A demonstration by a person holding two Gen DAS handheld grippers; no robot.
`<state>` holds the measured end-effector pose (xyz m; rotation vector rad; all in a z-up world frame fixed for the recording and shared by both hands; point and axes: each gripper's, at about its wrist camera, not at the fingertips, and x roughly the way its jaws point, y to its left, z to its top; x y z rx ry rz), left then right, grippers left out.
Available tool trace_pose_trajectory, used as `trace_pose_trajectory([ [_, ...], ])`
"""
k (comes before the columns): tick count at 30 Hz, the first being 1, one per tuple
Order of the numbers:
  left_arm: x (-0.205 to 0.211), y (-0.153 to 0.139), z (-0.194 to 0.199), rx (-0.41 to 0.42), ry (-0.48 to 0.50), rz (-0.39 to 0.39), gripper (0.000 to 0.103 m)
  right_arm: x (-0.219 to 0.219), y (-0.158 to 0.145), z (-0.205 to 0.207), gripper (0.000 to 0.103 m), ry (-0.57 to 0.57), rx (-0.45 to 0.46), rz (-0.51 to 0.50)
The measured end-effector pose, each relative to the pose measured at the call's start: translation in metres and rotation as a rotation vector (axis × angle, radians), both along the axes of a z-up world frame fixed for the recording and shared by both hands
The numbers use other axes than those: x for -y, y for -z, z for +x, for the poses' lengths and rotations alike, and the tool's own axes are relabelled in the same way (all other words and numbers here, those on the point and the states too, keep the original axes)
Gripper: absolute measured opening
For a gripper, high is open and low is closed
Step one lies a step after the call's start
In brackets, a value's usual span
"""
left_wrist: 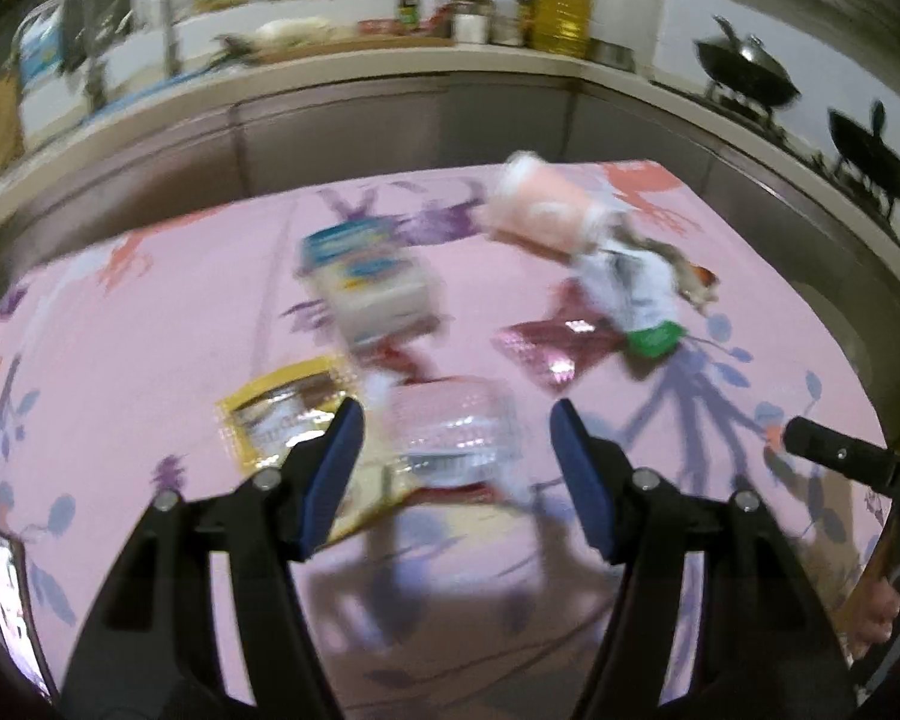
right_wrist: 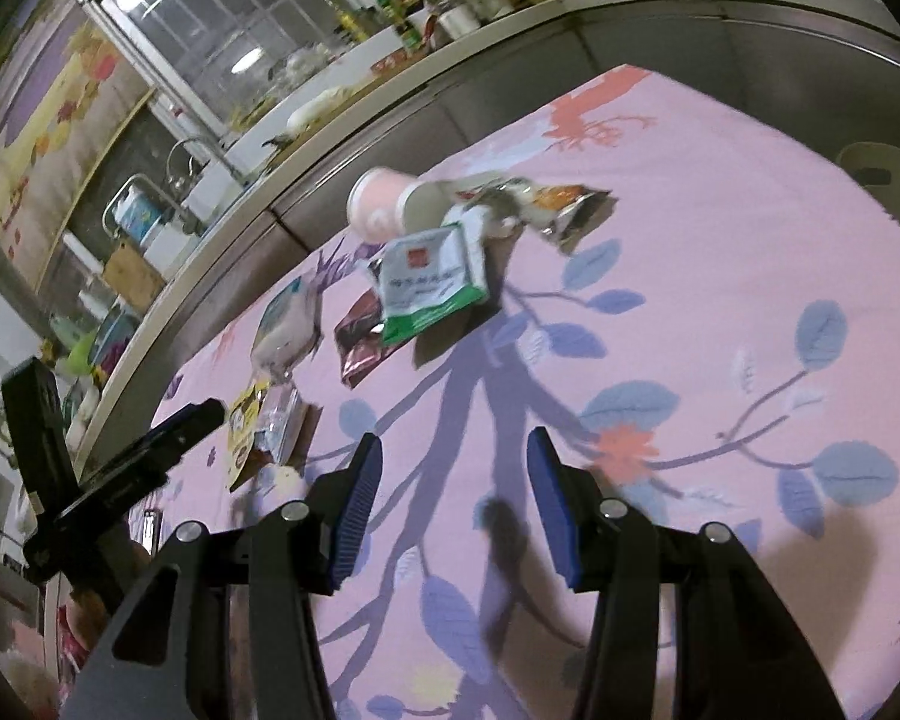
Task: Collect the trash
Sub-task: 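Return both grippers to the table toward the yellow wrappers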
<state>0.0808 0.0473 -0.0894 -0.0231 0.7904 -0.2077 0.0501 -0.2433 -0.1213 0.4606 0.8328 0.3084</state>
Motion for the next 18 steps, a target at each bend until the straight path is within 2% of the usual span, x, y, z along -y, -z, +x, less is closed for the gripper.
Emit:
trace_pose_trajectory([
  [4, -0.066, 0.012, -0.001, -0.046, -0.104, -0.073, 0.062, -0.014, 0.007, 0.006, 0.048, -0.039, -0.024, 0.013],
  [7, -0.100, 0.020, -0.004, -0.070, -0.167, -0.108, 0.062, -0.029, 0.012, 0.014, 0.048, -0.073, -0.051, 0.032],
  [11, -0.116, 0.028, -0.007, -0.086, -0.173, -0.157, 0.062, -0.052, 0.016, 0.023, 0.048, -0.140, -0.077, 0.057],
  [15, -0.111, 0.040, -0.001, -0.135, -0.134, -0.235, 0.062, -0.072, 0.017, 0.034, 0.048, -0.197, -0.102, 0.091],
  [18, -0.106, 0.048, 0.006, -0.167, -0.114, -0.263, 0.062, -0.086, 0.021, 0.049, 0.048, -0.235, -0.135, 0.153],
])
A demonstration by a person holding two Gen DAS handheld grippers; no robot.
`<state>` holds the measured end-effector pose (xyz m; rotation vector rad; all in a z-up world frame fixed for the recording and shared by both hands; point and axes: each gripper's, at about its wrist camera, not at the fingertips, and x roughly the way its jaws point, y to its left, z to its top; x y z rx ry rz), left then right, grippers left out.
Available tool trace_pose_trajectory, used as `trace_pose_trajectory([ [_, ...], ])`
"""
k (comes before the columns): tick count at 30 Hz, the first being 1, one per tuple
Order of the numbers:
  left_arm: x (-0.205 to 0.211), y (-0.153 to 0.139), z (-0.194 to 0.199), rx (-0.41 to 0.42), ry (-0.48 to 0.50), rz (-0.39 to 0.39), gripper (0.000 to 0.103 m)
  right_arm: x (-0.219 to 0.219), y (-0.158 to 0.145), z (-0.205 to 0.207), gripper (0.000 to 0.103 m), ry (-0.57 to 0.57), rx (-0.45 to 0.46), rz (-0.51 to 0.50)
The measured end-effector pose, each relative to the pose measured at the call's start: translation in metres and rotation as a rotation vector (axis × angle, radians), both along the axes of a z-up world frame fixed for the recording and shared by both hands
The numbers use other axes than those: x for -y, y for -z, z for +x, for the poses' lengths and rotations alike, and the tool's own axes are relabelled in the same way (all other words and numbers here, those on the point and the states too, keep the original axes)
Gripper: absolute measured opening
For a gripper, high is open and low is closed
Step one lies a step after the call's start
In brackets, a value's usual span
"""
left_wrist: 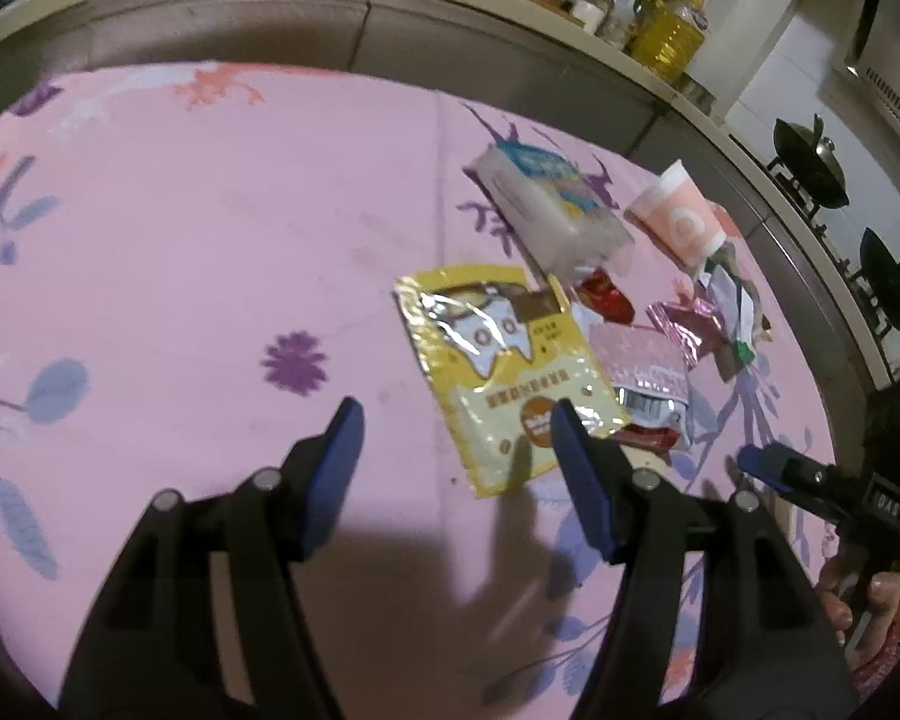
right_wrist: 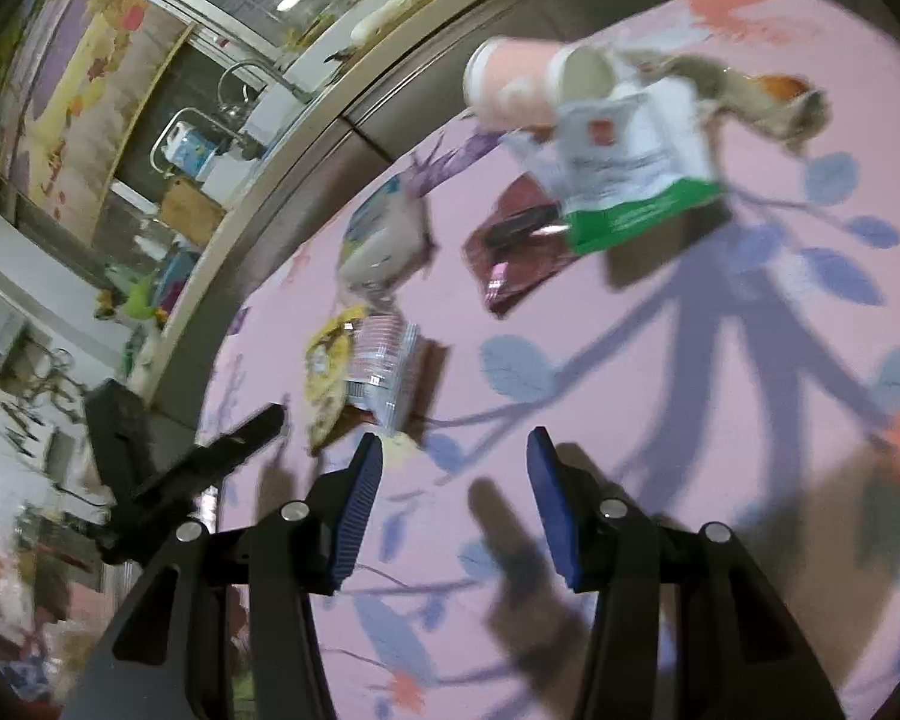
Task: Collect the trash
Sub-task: 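Return both grippers to the table toward the yellow wrappers, then grasp the yellow wrapper with the left gripper while the right grasps a silver wrapper, then carry both wrappers to the beige bin and open both grippers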
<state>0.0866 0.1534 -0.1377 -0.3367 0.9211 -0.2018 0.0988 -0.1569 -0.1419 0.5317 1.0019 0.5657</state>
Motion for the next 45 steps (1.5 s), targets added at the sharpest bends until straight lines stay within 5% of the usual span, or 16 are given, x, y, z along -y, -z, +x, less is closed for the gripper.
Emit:
trace_pose_trajectory([
  [14, 0.000, 0.007, 0.038, -0.012, 0.031, -0.262, 0.064, -0.073, 0.004, 0.049, 0.046, -0.125, -0.005, 0.028],
  [20, 0.005, 0.013, 0.044, -0.023, 0.065, -0.370, 0.064, -0.087, 0.014, 0.052, 0.018, -0.170, -0.038, 0.037],
  [26, -0.001, 0.016, 0.043, -0.043, 0.065, -0.439, 0.064, -0.063, 0.023, 0.048, 0.011, -0.143, -0.103, 0.199],
  [31, 0.001, 0.021, 0.044, -0.062, 0.093, -0.547, 0.064, -0.053, 0.020, 0.037, 0.011, -0.232, -0.119, 0.325],
  [32, 0.002, 0.020, 0.045, -0.061, 0.098, -0.555, 0.056, -0.053, 0.019, 0.034, 0.011, -0.257, -0.119, 0.334],
  [33, 0.006, 0.018, 0.044, -0.049, 0.110, -0.561, 0.041, -0.053, 0.018, 0.031, 0.011, -0.271, -0.119, 0.323],
  [34, 0.010, 0.013, 0.043, -0.033, 0.120, -0.550, 0.013, -0.052, 0.017, 0.029, 0.012, -0.273, -0.117, 0.305],
  [35, 0.012, 0.010, 0.041, -0.017, 0.126, -0.546, 0.003, -0.050, 0.017, 0.026, 0.012, -0.271, -0.115, 0.280],
  [45, 0.033, -0.015, 0.033, 0.012, 0.130, -0.511, 0.002, -0.019, 0.011, -0.001, 0.012, -0.249, -0.069, 0.203],
])
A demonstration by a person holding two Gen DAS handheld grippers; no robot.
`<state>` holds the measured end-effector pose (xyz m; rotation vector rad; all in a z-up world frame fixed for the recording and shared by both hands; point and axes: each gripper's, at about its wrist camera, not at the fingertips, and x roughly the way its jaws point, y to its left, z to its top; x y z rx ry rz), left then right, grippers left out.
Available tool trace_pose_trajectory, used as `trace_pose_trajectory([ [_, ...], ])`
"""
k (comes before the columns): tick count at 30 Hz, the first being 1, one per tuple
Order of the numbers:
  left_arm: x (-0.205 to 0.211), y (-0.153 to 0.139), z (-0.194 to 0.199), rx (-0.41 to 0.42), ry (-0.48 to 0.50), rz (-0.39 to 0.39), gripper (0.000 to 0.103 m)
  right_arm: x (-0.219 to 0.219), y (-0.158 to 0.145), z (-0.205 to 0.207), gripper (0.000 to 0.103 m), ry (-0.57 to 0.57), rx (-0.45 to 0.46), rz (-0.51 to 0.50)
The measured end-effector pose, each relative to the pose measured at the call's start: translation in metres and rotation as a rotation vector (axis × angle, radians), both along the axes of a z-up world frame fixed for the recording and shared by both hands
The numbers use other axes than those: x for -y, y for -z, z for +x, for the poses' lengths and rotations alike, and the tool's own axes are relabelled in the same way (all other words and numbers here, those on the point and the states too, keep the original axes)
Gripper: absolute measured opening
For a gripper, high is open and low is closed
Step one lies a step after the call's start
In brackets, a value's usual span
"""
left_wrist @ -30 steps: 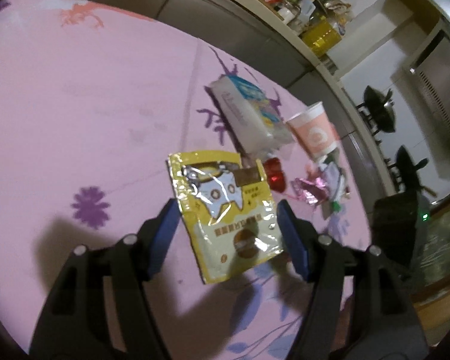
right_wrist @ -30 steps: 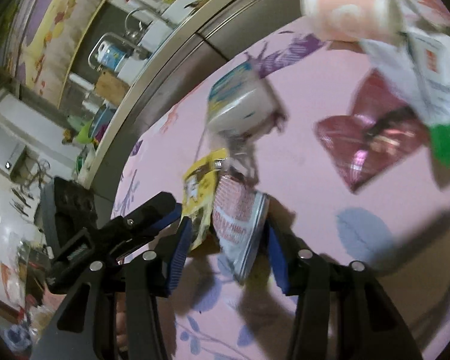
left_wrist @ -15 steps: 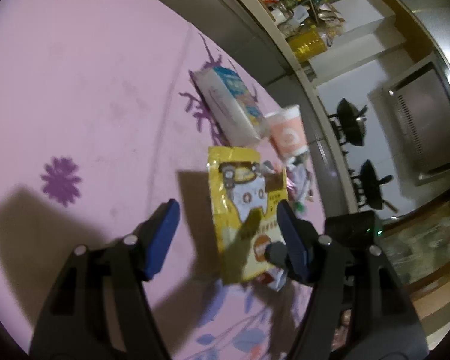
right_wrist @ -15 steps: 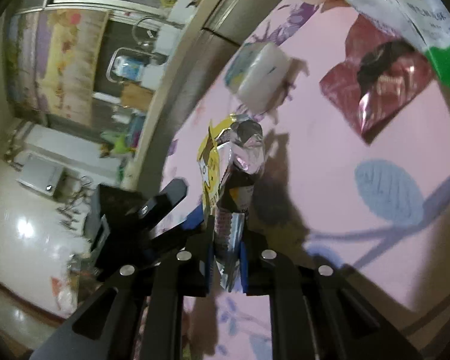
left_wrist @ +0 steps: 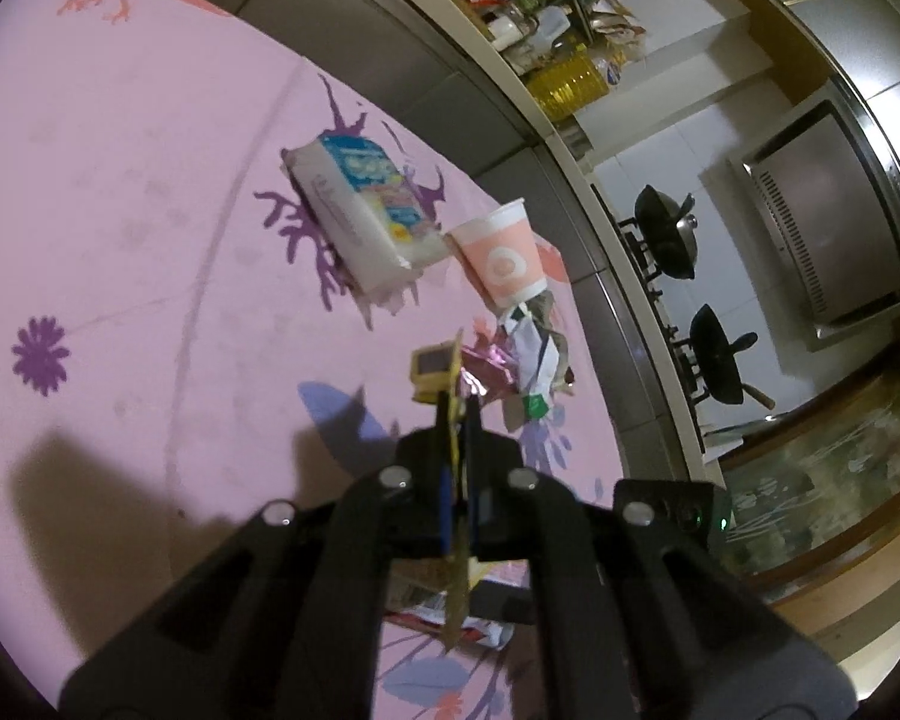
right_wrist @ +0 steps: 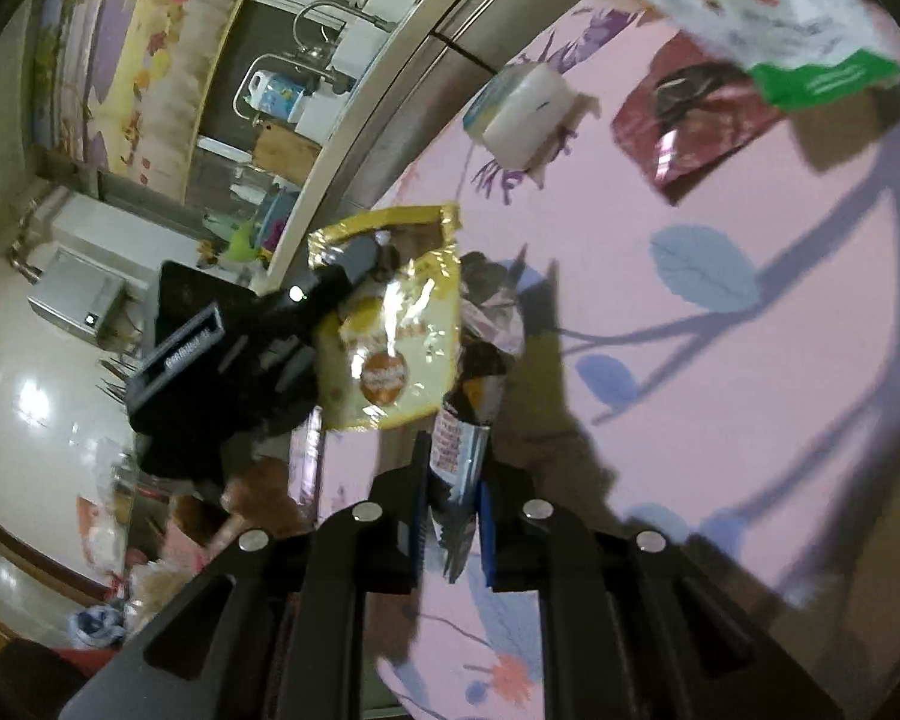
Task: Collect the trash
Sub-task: 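Carry both wrappers to the beige bin and open both grippers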
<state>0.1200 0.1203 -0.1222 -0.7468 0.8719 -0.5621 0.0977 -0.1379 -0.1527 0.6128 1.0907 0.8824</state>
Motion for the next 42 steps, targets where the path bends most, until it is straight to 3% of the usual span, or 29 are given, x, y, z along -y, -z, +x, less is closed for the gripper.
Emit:
trace_pose_trajectory([
  [5, 0.026, -0.014, -0.003, 0.018, 0.046, 0.038, 0.002, 0.044, -0.007, -0.015, 0.011, 0.102, 0.077, -0.074],
  [8, 0.063, -0.021, 0.002, 0.026, 0.114, 0.067, 0.002, 0.087, -0.012, -0.024, 0.011, 0.210, 0.113, -0.100],
  [12, 0.143, -0.036, 0.015, 0.049, 0.249, 0.122, 0.002, 0.154, -0.020, -0.036, 0.011, 0.361, 0.150, -0.115],
  [22, 0.404, -0.067, 0.053, 0.148, 0.586, 0.240, 0.003, 0.347, -0.037, -0.066, 0.011, 0.804, 0.203, -0.230],
  [27, 0.506, -0.062, 0.072, 0.206, 0.648, 0.343, 0.003, 0.413, -0.019, -0.059, 0.012, 0.940, 0.151, -0.288],
  [32, 0.562, -0.035, 0.094, 0.188, 0.655, 0.442, 0.005, 0.438, 0.003, -0.038, 0.014, 0.967, 0.098, -0.323],
  [33, 0.572, -0.026, 0.098, 0.169, 0.664, 0.467, 0.017, 0.440, 0.008, -0.031, 0.021, 0.976, 0.089, -0.336],
  [35, 0.587, -0.010, 0.102, 0.130, 0.669, 0.512, 0.038, 0.456, 0.016, -0.030, 0.058, 1.009, 0.072, -0.329],
  [36, 0.590, -0.006, 0.102, 0.125, 0.666, 0.524, 0.041, 0.460, 0.017, -0.032, 0.065, 1.030, 0.070, -0.325],
  [42, 0.571, -0.010, 0.092, 0.136, 0.645, 0.508, 0.041, 0.464, 0.006, -0.056, 0.068, 1.121, 0.140, -0.280],
])
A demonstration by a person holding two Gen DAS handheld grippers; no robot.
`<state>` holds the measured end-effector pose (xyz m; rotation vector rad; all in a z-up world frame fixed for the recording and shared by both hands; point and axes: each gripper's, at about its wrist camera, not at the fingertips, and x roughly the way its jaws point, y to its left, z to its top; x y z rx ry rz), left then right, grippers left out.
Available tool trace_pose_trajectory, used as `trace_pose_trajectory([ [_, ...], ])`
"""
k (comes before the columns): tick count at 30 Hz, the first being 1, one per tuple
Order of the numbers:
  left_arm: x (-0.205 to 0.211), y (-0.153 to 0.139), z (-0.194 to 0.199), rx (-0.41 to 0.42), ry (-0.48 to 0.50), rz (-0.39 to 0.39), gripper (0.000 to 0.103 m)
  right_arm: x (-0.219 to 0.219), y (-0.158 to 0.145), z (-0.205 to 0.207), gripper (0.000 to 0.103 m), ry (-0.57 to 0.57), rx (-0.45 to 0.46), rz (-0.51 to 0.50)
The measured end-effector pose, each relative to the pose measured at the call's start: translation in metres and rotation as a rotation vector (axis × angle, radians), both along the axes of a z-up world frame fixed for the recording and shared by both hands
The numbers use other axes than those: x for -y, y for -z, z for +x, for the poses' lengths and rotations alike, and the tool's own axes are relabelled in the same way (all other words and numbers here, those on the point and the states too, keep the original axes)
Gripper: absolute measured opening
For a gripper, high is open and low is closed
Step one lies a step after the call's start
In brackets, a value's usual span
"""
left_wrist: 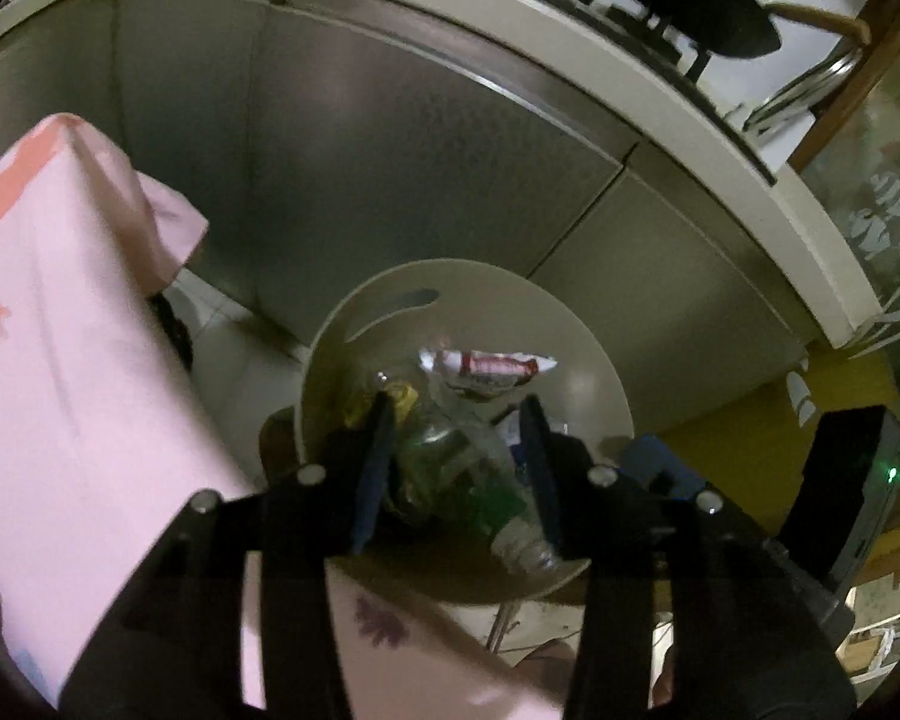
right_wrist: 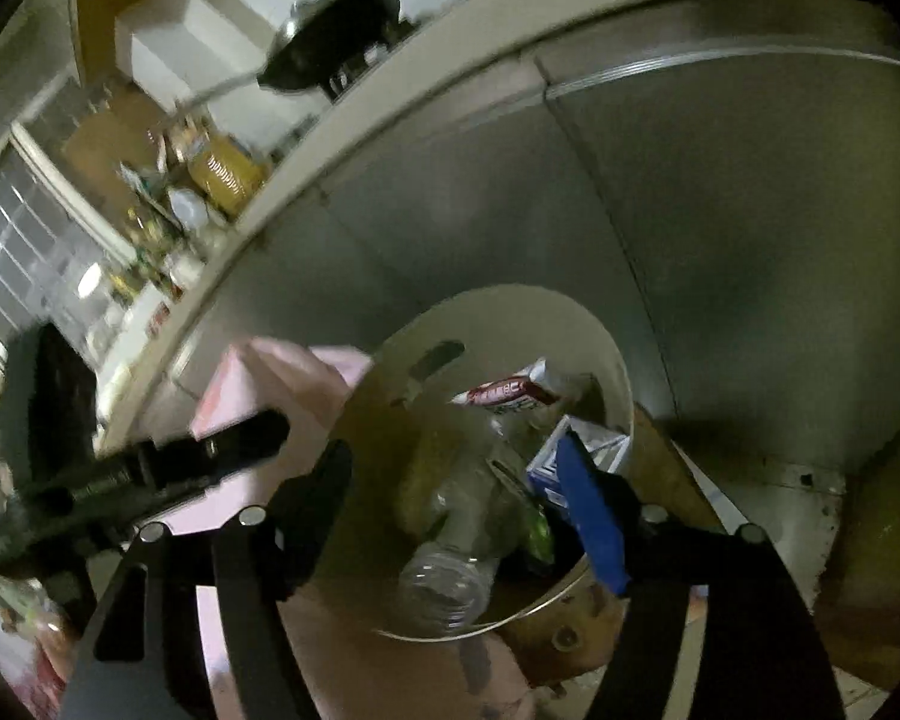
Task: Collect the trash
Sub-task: 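Carry both wrappers to the beige bin and open both grippers, then return both grippers to the table toward the remaining trash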
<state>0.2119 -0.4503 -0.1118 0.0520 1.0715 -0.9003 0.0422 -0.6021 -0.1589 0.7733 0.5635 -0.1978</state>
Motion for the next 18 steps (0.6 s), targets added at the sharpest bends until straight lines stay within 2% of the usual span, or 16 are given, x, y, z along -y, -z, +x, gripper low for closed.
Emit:
trace_pose_trajectory([
  [4, -0.031, -0.013, -0.022, 0.026, -0.027, -0.043, 0.041, -0.012, -0.010, -0.011, 0.068, -0.011, 0.058, 0.042],
  [7, -0.064, -0.018, -0.043, 0.052, -0.042, -0.046, 0.041, -0.030, -0.017, -0.018, 0.068, -0.039, 0.086, 0.067],
  [11, -0.111, -0.027, -0.076, 0.124, -0.056, -0.038, 0.041, -0.060, -0.032, -0.019, 0.068, -0.090, 0.113, 0.063],
  [14, -0.162, -0.033, -0.102, 0.170, -0.066, -0.033, 0.041, -0.091, -0.044, -0.016, 0.068, -0.149, 0.118, 0.059],
  [18, -0.235, -0.039, -0.120, 0.208, -0.128, -0.021, 0.041, -0.129, -0.051, -0.017, 0.068, -0.219, 0.112, 0.070],
])
